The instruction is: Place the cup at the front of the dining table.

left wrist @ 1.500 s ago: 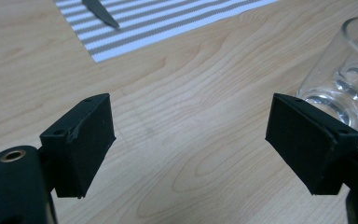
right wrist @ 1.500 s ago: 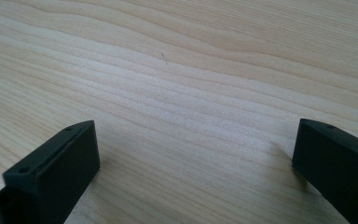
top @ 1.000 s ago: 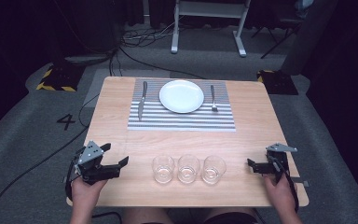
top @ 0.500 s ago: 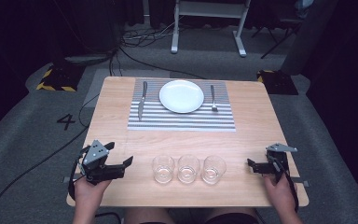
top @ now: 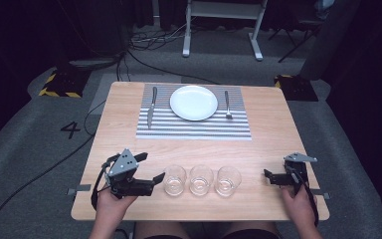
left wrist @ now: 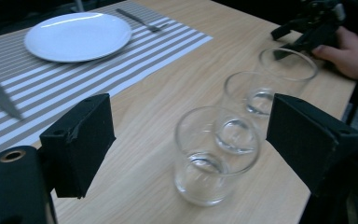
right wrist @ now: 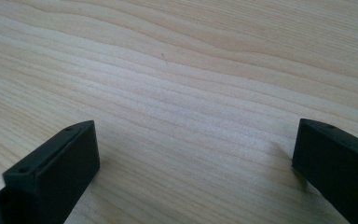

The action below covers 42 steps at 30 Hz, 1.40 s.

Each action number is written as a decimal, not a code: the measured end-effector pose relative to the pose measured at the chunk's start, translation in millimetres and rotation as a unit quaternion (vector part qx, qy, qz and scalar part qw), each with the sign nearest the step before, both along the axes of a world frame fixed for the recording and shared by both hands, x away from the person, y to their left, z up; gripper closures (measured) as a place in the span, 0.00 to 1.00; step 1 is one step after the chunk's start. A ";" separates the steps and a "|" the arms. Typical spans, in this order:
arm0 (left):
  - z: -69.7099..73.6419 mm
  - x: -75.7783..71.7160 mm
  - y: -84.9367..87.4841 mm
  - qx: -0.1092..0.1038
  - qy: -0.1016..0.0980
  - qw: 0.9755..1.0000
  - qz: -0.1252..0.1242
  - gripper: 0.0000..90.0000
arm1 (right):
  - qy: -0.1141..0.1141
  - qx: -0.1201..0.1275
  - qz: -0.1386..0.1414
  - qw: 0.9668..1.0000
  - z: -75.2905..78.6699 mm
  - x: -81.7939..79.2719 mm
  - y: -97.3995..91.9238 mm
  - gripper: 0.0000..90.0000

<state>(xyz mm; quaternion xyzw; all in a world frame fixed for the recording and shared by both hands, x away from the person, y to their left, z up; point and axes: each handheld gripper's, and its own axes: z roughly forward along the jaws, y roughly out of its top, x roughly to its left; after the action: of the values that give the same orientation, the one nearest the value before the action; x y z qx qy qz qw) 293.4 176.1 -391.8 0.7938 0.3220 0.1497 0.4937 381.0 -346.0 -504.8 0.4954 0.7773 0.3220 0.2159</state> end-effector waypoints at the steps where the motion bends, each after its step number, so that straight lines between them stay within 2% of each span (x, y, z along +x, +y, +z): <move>1: 0.7 -1.1 -3.8 -0.003 0.002 1.000 -0.003 0.17 | 0.000 0.000 0.000 1.000 0.0 0.0 0.0 0.01; 9: 0.6 -1.0 -20.6 -0.013 0.000 1.000 -0.007 0.17 | 0.000 0.000 0.000 1.000 0.0 0.0 0.0 0.01; 13: -9.0 2.1 -28.9 -0.019 -0.002 1.000 0.001 0.17 | 0.000 -0.001 0.000 1.000 0.0 0.0 -0.1 0.01; 14: -11.1 2.5 -30.8 -0.022 0.003 1.000 0.007 0.17 | 0.000 0.000 0.000 1.000 0.0 0.0 0.0 0.01; 20: -20.1 5.3 -36.2 -0.022 0.002 1.000 0.019 0.17 | 0.000 0.000 0.000 1.000 0.0 0.0 0.0 0.01; 23: -26.7 6.9 -41.7 -0.012 0.009 1.000 0.021 0.17 | 0.000 0.000 0.000 1.000 0.0 0.0 0.0 0.01; 25: -34.9 9.5 -47.3 0.009 0.021 0.999 0.026 0.16 | 0.000 -0.001 0.000 1.000 0.0 0.0 -0.1 0.01; 27: -36.9 10.7 -48.5 0.011 0.027 0.999 0.028 0.16 | 0.000 0.000 0.000 1.000 0.0 0.0 0.0 0.01; 28: -40.7 12.7 -50.1 0.012 0.042 0.999 0.026 0.16 | 0.000 0.000 0.000 1.000 0.0 0.0 0.0 0.01; 35: -48.2 14.1 -54.4 0.023 0.052 0.998 0.014 0.13 | 0.000 -0.001 0.000 1.000 0.0 0.0 -0.1 0.01; 36: -49.1 14.9 -54.2 0.031 0.050 0.998 0.014 0.14 | 0.000 0.000 0.000 1.000 0.0 0.0 0.0 0.01; 39: -55.4 17.1 -56.2 0.042 0.061 0.997 0.020 0.14 | 0.000 0.000 0.000 1.000 0.0 0.0 0.0 0.01; 42: -60.8 18.8 -58.9 0.053 0.066 0.996 0.016 0.14 | 0.000 0.000 0.000 1.000 0.0 0.0 0.0 0.01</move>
<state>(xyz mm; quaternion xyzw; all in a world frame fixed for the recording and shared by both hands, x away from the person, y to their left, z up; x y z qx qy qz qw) 312.2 117.2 -452.6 0.8219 0.3581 0.1215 0.4260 381.0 -346.0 -504.8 0.4954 0.7774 0.3219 0.2159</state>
